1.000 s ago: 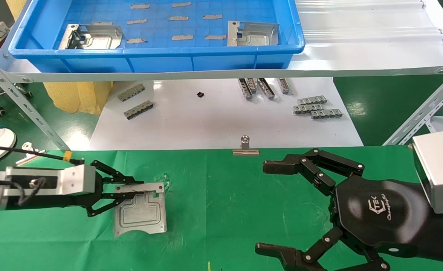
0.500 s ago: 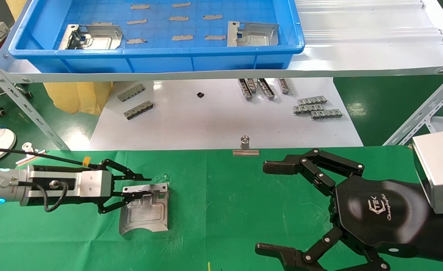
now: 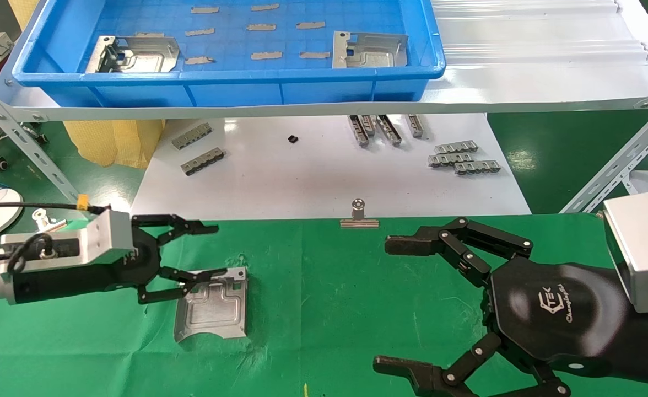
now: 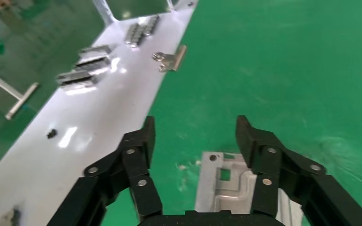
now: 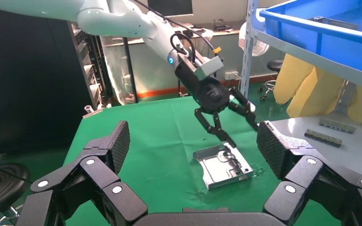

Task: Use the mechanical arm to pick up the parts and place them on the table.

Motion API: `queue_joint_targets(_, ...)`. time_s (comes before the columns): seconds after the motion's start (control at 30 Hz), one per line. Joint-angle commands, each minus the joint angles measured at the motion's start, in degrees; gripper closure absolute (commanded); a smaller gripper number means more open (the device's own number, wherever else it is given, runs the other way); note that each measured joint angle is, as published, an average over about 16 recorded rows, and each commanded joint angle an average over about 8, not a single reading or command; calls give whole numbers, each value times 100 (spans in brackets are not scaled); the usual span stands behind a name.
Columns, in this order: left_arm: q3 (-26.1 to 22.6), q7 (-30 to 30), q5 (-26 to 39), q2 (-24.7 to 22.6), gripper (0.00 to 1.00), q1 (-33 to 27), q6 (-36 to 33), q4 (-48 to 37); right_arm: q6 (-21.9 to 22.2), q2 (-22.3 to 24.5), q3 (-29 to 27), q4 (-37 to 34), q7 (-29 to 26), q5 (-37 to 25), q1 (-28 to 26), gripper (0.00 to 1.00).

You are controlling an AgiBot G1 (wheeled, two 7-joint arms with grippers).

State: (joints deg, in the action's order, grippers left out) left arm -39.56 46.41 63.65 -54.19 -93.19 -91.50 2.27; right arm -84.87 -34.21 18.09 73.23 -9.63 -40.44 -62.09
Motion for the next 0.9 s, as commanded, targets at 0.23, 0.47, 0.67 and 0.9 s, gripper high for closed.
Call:
queue_joint_targets(0.23, 82, -178, -141, 27, 0, 82, -42, -31, 1, 0, 0, -1, 0, 1, 0, 0)
queue_joint_targets(0.47, 181, -421, -220, 118, 0, 221, -9, 330, 0, 0, 1, -3, 1, 1, 0, 0)
queue_joint_targets(0.67, 402, -960, -419, 301, 0, 521, 51, 1023, 0, 0, 3, -4, 2, 2, -1, 0)
queue_joint_targets(0.9, 669, -1611, -660, 523, 0, 882, 123, 1859, 0, 0, 4, -5, 3, 3, -2, 0)
